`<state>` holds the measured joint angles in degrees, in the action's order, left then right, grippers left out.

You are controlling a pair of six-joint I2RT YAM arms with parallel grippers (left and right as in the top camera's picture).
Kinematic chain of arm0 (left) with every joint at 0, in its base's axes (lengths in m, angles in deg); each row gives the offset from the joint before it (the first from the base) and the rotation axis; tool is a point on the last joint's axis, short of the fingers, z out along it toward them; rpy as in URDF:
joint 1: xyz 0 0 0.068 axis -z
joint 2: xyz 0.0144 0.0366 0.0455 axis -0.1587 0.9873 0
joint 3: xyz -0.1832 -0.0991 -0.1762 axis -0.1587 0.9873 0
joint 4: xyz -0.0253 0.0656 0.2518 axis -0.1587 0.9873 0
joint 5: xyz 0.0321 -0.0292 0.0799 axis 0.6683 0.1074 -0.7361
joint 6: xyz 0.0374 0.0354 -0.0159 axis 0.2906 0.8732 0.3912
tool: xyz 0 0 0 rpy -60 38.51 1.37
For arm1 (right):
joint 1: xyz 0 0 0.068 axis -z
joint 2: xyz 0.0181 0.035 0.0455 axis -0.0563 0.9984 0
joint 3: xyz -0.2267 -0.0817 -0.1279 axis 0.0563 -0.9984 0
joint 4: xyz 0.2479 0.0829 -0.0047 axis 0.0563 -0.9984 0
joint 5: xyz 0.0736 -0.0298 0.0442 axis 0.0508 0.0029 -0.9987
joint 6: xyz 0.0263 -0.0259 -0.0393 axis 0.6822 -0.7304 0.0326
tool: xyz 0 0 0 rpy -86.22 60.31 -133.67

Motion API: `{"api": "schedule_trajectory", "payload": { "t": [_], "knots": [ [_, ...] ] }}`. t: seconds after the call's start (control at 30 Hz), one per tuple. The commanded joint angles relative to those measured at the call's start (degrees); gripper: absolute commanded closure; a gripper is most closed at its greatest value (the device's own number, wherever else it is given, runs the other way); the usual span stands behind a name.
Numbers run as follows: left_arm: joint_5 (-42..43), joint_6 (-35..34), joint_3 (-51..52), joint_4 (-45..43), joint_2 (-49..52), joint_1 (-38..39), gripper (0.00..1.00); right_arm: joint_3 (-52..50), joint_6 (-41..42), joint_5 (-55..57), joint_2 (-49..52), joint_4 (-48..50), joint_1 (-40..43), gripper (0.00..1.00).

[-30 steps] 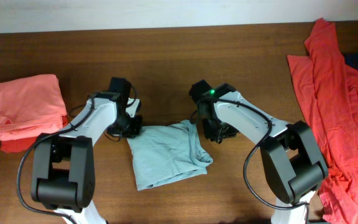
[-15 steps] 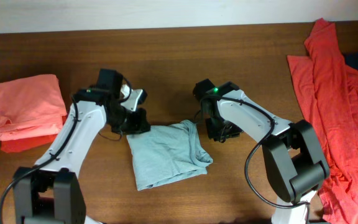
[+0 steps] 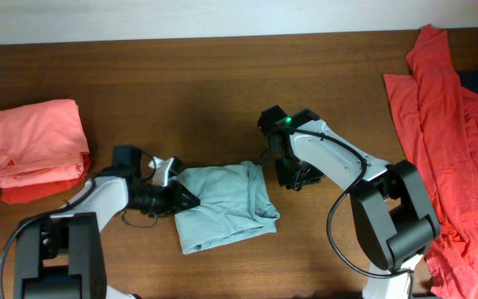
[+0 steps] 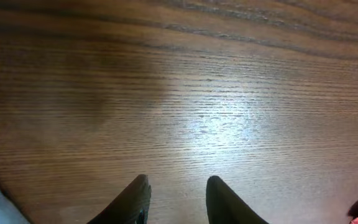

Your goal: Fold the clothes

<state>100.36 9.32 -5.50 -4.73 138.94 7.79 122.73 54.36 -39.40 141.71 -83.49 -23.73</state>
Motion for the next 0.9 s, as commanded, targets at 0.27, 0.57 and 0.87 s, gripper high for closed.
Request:
{"api": "schedule_trajectory", "payload": {
  "t": [0.27, 0.57, 0.87],
  "knots": [
    [-0.5, -2.6, 2.9, -1.4, 0.6, -5.4, 0.48, 0.4, 0.3, 1.3, 0.2, -0.7, 0.3, 0.65],
    [7.3, 2.3, 2.8, 6.0, -1.0, -5.4, 0.59, 0.9, 0.0, 1.3, -2.9, -1.1, 0.4, 0.66],
    [5.7, 10.1, -0.1, 11.3, -14.2, -5.4, 0.59, 7.1, -5.5, -10.2, -15.0, -5.0, 0.3, 0.65]
  ]
}}
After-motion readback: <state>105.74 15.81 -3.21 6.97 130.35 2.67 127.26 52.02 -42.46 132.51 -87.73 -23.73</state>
